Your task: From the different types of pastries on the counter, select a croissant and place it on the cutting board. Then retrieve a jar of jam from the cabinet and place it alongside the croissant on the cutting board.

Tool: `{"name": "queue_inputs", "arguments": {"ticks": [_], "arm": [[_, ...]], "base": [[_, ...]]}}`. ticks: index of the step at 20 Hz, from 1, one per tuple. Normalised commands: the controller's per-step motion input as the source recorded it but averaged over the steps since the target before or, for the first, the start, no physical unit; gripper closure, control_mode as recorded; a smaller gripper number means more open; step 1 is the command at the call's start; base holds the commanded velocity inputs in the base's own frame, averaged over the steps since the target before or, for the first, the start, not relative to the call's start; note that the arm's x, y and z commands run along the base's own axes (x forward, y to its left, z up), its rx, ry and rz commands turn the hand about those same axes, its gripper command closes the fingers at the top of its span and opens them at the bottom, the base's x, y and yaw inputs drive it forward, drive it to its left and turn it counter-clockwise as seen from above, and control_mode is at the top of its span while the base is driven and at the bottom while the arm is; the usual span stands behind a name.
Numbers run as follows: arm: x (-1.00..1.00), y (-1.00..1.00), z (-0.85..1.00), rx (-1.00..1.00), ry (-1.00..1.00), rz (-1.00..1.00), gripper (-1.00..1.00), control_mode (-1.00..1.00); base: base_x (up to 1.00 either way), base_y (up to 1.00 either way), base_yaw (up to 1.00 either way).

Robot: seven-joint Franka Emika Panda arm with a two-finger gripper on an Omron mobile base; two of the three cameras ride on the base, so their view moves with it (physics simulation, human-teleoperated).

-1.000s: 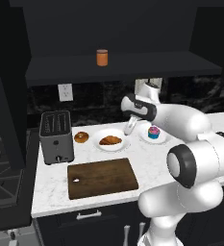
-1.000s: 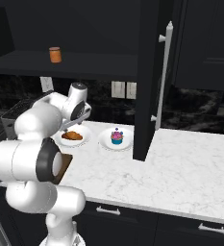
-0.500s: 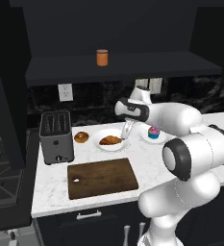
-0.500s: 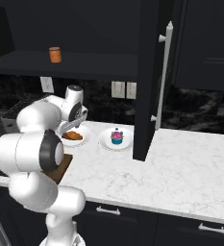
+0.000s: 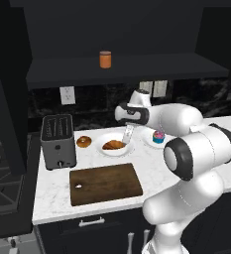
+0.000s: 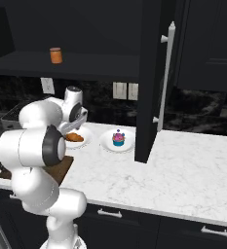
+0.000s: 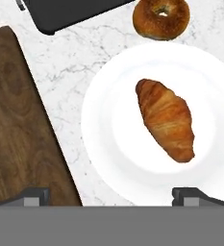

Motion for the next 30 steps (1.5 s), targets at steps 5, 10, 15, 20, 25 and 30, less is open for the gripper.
{"name": "queue_inputs", "arguments": {"ticks": [5,10,15,20,25,30], "arm": [[0.92,0.35,0.2,-0.15,0.04,0.0,-1.0,-1.0],[0.1,0.08,-0.04,-0.02,-0.01,0.0,-1.0,-1.0],[0.21,0.0,-0.27,-0.03,-0.05,0.0,-1.0,-1.0],[0.18,0.02,-0.49,-0.09,-0.01,0.0,-1.0,-1.0],[-0.03,0.03,-0.09,0.0,0.0,0.0,-1.0,-1.0],[0.0,0.11,-0.29,0.0,0.15,0.0,-1.0,-1.0]], "base": [[0.0,0.0,0.0],[0.0,0.0,0.0],[0.0,0.0,0.0],[0.0,0.0,0.0],[0.0,0.0,0.0],[0.0,0.0,0.0]]}}
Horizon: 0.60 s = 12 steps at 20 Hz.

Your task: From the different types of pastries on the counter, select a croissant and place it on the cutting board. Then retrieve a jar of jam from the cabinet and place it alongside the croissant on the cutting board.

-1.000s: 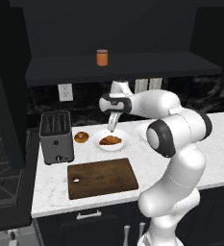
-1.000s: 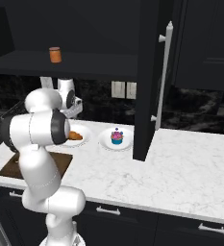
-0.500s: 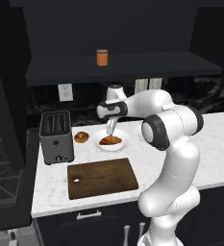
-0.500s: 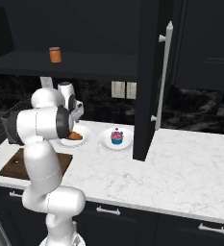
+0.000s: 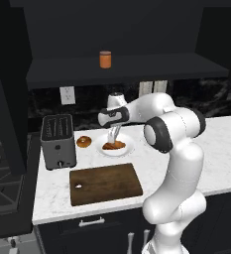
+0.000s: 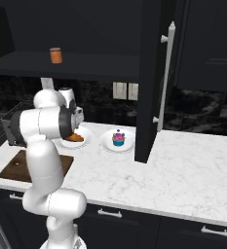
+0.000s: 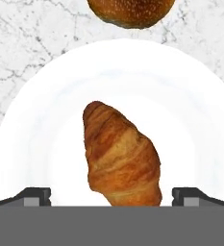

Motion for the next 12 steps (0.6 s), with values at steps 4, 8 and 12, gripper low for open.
{"name": "queue_inputs", "arguments": {"ticks": [4,8,12], "arm": [[0.0,0.0,0.0,0.0,0.02,0.0,-1.0,-1.0],[0.0,0.0,-0.14,0.0,0.03,0.0,-1.0,-1.0],[0.0,0.0,-0.33,0.0,0.16,0.0,-1.0,-1.0]], "base": [[0.0,0.0,0.0],[0.0,0.0,0.0],[0.0,0.0,0.0]]}}
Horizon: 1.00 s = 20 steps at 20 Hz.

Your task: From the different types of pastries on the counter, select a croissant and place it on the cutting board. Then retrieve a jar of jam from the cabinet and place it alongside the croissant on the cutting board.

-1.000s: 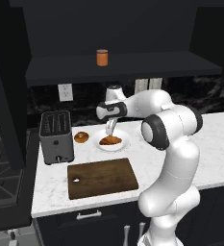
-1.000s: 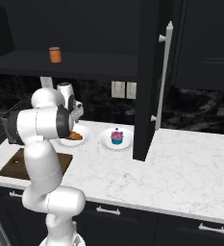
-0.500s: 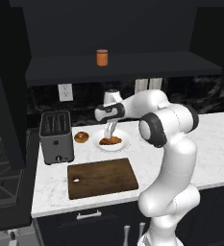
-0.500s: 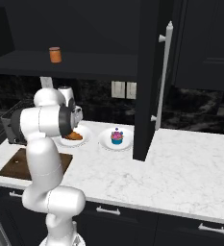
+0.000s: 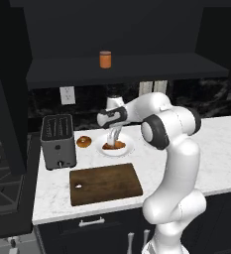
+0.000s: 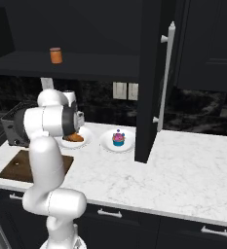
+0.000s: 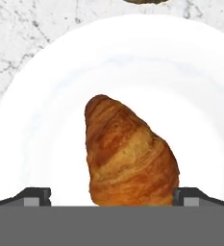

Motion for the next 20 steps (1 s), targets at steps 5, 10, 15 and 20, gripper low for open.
{"name": "queue_inputs", "arguments": {"ticks": [5,10,15,20], "arm": [[0.05,0.0,-0.03,0.0,0.03,0.0,-1.0,-1.0],[0.16,0.0,-0.18,0.0,0.05,0.03,-1.0,-1.0],[0.03,0.04,-0.56,0.0,0.16,0.11,-1.0,-1.0],[-0.09,0.13,-0.29,0.0,0.16,0.05,1.0,-1.0]], "base": [[0.0,0.0,0.0],[0.0,0.0,0.0],[0.0,0.0,0.0],[0.0,0.0,0.0]]}}
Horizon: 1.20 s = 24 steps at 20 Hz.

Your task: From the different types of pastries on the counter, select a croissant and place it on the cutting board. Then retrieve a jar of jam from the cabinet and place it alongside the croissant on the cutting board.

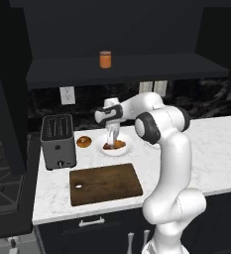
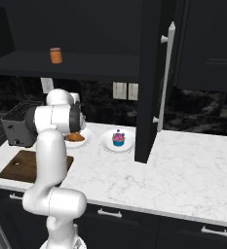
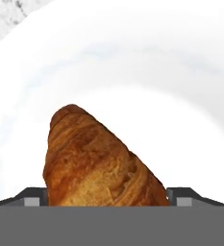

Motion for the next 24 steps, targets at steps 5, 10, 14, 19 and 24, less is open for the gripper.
{"name": "queue_inputs", "arguments": {"ticks": [5,10,14,19,24], "arm": [[-0.07,0.0,0.46,0.0,0.03,0.0,1.0,-1.0],[-0.08,0.0,0.09,0.0,0.0,0.0,1.0,-1.0],[-0.98,0.07,0.0,0.03,-0.09,-0.02,1.0,-1.0],[-1.0,0.09,0.02,0.11,-0.22,-0.02,1.0,-1.0],[-1.0,0.01,0.01,0.12,-0.21,0.0,1.0,-1.0]], "base": [[0.0,0.0,0.0],[0.0,0.0,0.0],[0.0,0.0,0.0],[0.0,0.0,0.0],[0.0,0.0,0.0]]}}
